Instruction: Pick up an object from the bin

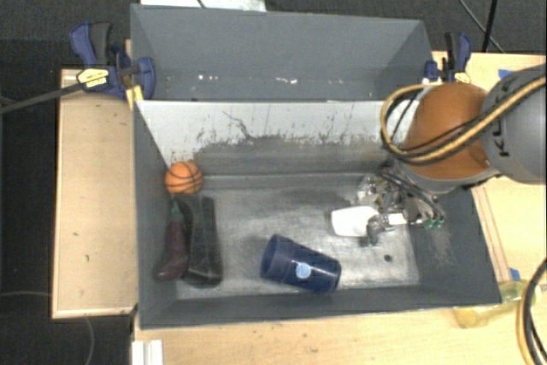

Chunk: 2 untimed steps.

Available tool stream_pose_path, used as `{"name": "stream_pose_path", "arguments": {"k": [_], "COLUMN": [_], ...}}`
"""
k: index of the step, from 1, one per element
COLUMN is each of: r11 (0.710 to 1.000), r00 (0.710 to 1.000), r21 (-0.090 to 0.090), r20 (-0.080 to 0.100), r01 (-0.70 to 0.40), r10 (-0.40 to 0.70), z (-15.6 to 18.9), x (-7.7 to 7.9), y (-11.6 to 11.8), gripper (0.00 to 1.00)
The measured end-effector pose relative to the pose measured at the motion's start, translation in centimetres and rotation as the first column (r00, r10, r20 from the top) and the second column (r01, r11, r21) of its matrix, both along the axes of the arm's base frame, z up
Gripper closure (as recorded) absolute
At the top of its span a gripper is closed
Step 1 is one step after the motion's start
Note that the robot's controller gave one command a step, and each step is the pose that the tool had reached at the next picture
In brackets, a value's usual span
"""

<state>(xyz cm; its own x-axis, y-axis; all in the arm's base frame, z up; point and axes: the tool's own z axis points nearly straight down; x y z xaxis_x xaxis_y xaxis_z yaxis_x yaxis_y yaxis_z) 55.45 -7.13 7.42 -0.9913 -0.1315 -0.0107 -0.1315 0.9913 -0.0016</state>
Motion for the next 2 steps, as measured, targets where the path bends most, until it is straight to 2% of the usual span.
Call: {"name": "stream_pose_path", "arguments": {"k": [2], "r11": [1.0], "r00": [1.0], "r21": [0.0], "r20": [-0.001], "r01": [0.001], "r10": [-0.001], "z": [0.13], "x": [-0.04], "y": [0.01], "gripper": [1.0]}}
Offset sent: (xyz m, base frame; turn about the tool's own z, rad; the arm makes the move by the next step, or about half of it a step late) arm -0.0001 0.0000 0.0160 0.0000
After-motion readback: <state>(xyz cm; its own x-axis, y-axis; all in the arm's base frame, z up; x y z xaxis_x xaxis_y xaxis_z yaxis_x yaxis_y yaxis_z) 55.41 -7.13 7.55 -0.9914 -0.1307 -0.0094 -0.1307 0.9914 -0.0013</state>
